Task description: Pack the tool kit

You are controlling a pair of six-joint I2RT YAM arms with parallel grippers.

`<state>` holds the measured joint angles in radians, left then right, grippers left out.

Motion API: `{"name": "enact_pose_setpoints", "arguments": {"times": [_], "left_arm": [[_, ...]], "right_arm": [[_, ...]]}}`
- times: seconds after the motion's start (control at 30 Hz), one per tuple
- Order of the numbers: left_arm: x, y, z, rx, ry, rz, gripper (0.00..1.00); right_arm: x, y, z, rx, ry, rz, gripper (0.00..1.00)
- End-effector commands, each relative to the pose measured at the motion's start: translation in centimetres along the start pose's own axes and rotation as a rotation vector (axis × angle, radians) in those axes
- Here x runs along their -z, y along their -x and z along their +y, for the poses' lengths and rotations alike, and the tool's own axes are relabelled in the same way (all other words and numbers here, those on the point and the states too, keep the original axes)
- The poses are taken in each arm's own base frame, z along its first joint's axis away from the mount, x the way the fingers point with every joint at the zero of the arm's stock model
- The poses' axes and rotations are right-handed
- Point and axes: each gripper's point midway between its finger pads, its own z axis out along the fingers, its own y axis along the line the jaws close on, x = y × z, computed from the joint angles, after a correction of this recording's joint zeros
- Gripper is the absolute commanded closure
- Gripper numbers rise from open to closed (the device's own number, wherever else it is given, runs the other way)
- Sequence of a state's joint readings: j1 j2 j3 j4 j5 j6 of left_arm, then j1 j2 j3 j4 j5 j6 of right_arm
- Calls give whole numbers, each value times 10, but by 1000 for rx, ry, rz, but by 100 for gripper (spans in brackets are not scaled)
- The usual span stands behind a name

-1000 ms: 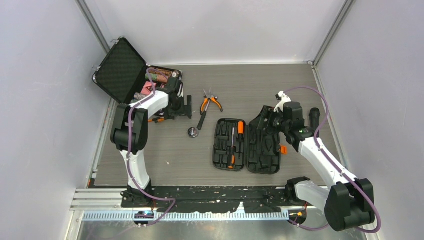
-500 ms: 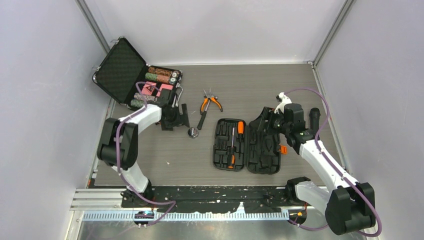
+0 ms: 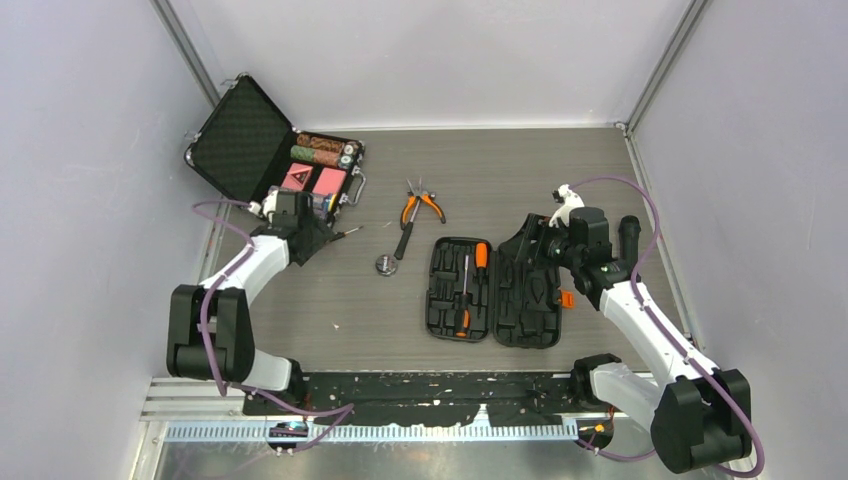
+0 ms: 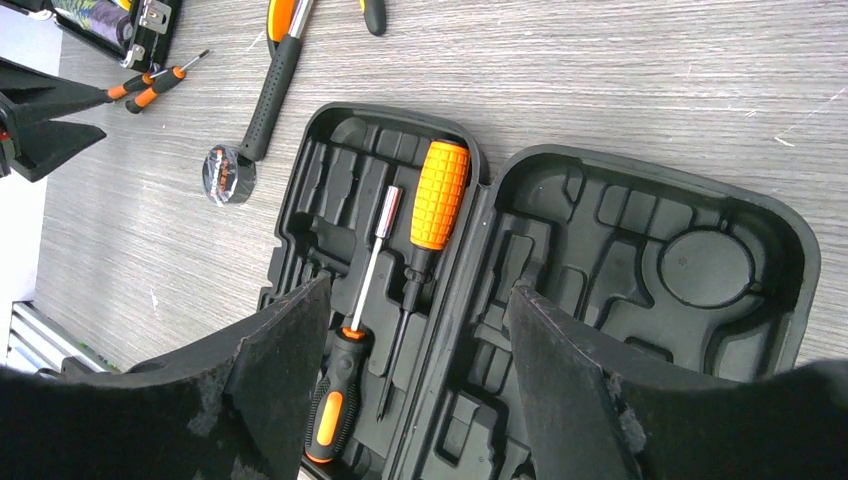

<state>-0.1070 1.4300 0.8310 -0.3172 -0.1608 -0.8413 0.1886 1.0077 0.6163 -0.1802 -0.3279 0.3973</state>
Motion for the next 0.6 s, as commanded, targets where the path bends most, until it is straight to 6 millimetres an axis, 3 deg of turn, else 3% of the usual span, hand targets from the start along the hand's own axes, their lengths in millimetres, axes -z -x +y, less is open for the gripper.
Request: {"name": "enact_pose_setpoints", "arguments": {"times": [0.0,0.2,0.57], "left_arm": [[-10,28,-5,231,6,-93,40],[-22,36,4,335,125,-100,42],[-33,24,12,413,276,-12,53]], "right_arm": [[4,13,7,31,27,-46,30],[4,13,7,32,25,-45,30],[3,13,6,35,20,-39,30]]}}
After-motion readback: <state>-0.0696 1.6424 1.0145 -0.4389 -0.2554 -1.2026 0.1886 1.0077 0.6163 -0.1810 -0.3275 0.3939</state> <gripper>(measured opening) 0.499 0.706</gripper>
